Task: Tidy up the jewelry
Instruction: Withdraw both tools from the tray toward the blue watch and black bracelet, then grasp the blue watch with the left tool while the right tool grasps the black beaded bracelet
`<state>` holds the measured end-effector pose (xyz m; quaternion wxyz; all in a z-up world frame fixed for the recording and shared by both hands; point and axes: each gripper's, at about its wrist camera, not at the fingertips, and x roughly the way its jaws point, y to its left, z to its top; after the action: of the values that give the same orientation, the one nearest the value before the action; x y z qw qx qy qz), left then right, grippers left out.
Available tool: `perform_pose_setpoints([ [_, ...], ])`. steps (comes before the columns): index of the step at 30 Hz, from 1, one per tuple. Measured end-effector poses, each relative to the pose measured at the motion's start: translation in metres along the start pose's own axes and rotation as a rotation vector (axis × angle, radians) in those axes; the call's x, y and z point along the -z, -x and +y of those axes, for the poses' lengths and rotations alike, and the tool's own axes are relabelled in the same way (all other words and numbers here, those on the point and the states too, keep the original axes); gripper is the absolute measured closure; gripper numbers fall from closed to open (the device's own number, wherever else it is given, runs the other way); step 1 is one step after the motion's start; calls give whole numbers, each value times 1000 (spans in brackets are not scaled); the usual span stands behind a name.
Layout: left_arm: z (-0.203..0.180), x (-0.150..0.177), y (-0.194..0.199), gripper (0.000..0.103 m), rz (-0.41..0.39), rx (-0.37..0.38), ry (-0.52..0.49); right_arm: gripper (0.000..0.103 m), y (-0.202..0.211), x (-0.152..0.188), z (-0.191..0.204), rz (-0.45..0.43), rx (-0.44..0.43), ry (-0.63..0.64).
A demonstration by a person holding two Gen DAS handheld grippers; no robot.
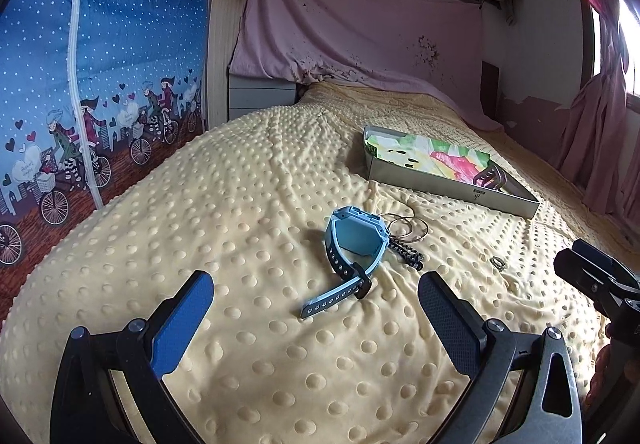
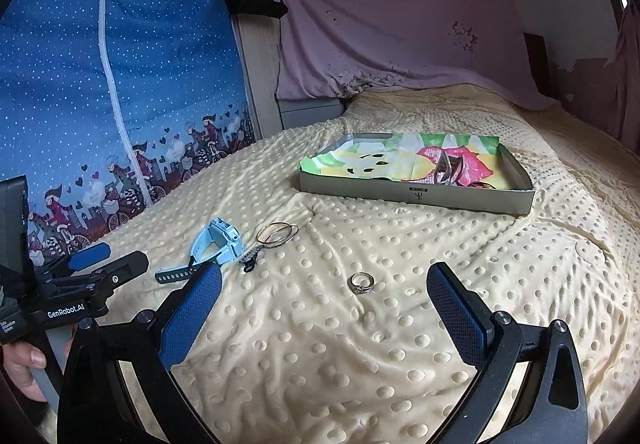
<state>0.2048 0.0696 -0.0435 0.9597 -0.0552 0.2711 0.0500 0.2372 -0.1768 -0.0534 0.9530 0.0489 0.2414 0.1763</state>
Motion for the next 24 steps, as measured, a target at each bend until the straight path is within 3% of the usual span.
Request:
perform_pose_setpoints([
  [9,-1,0,-14,1,21,48,-10,4,-20,-2,6,51,-28,29],
  [24,-3,3,-46,47,103,129,-32,47,-67,-2,28,163,-124,102],
])
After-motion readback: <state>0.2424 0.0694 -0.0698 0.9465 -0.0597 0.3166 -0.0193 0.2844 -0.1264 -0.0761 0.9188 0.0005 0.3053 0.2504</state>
